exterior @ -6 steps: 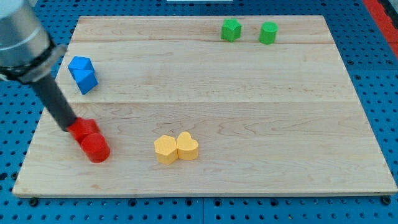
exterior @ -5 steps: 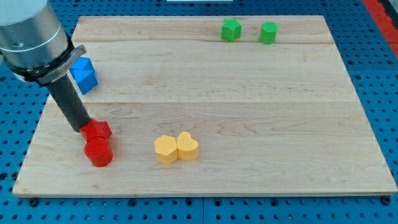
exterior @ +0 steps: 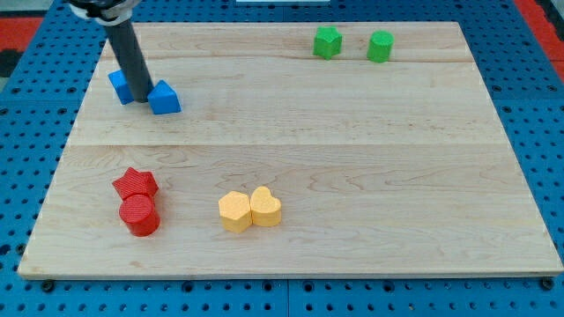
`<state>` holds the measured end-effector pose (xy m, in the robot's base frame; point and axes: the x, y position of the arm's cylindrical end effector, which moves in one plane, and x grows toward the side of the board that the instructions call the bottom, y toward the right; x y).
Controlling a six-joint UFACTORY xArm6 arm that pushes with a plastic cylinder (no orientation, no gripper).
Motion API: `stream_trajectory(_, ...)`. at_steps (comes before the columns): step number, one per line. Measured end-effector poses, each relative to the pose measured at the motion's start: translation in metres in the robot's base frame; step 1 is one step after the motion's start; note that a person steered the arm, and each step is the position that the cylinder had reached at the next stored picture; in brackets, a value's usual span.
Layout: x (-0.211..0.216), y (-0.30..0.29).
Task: Move the blue triangle to the top center
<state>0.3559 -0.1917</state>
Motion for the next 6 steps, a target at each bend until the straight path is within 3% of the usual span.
stream_trajectory(1, 0.003, -0.002)
stream_trajectory(2, 0.034, -0.022)
stream_trajectory(6, 0.014, 0.054)
